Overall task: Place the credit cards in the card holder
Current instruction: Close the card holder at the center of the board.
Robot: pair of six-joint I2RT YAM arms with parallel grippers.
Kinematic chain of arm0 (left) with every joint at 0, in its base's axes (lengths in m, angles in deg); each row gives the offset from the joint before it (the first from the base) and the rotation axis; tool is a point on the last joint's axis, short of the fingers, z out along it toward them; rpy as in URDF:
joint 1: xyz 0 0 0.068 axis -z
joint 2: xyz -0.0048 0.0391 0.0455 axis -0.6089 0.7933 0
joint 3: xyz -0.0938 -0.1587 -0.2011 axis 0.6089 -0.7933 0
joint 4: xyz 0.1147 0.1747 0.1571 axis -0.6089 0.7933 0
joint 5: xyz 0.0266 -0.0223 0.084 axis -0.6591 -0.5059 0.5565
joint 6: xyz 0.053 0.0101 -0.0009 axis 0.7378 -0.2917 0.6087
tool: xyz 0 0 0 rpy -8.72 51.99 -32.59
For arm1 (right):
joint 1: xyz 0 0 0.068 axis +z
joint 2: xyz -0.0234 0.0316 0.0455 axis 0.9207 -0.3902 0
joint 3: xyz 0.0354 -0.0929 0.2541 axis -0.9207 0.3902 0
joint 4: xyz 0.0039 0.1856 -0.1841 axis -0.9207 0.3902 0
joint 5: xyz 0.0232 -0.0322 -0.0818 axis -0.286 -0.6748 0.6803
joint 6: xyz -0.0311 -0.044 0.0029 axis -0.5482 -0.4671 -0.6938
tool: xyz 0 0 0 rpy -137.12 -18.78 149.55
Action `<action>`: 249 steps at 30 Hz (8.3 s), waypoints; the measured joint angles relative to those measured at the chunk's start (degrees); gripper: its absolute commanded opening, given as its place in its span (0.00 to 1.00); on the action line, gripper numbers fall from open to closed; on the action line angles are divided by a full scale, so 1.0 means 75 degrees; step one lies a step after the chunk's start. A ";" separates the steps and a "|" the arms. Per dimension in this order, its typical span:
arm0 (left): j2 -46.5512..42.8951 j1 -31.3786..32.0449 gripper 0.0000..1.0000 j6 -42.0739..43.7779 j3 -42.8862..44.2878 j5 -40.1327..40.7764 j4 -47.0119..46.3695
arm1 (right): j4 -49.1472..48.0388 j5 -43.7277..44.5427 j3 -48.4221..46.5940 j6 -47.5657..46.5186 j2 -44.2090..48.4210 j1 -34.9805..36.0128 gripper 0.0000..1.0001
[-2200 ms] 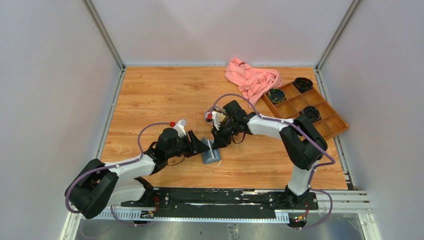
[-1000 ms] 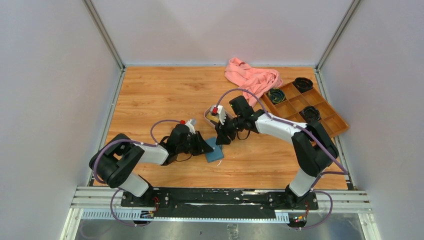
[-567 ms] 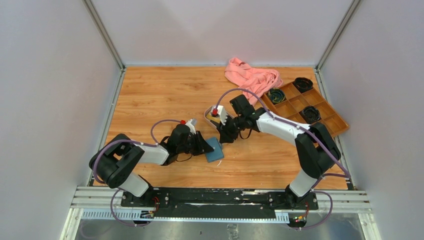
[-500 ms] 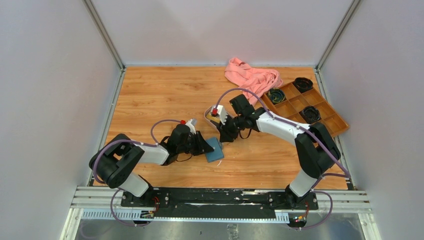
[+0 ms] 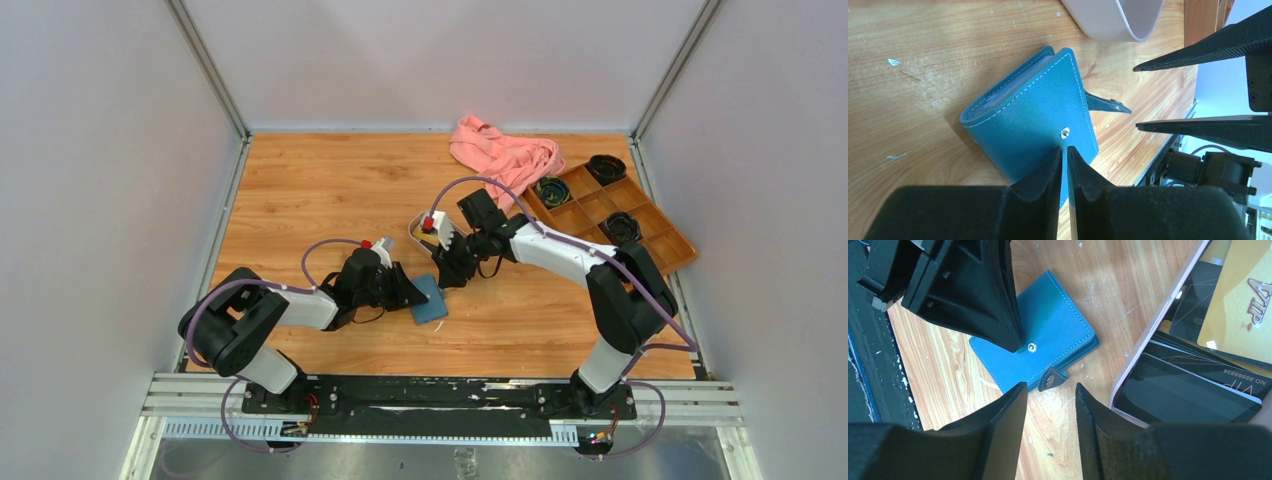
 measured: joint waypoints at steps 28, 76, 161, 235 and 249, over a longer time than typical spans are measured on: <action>-0.1390 -0.0085 0.41 0.0143 -0.0256 0.0219 0.0624 | 0.0376 0.0192 -0.0431 -0.0111 -0.0408 0.0204 0.00; -0.1813 -0.0189 0.00 0.1647 -0.0493 0.0758 0.1687 | 0.0058 -0.0889 -0.0481 0.0254 -0.0816 0.0265 0.00; -0.1818 0.0009 0.00 0.0828 -0.0772 0.1253 0.1233 | -0.1250 -0.0589 0.0297 0.1087 -0.0839 0.0976 0.00; -0.2119 0.0044 0.11 0.0781 -0.0933 0.1317 0.1352 | -0.0930 -0.3249 0.0854 0.0822 -0.0568 -0.0114 0.39; -0.1929 0.0044 0.11 0.0842 -0.0743 0.1314 0.1448 | -0.0679 -0.0207 0.0402 -0.0329 -0.0055 0.1218 0.52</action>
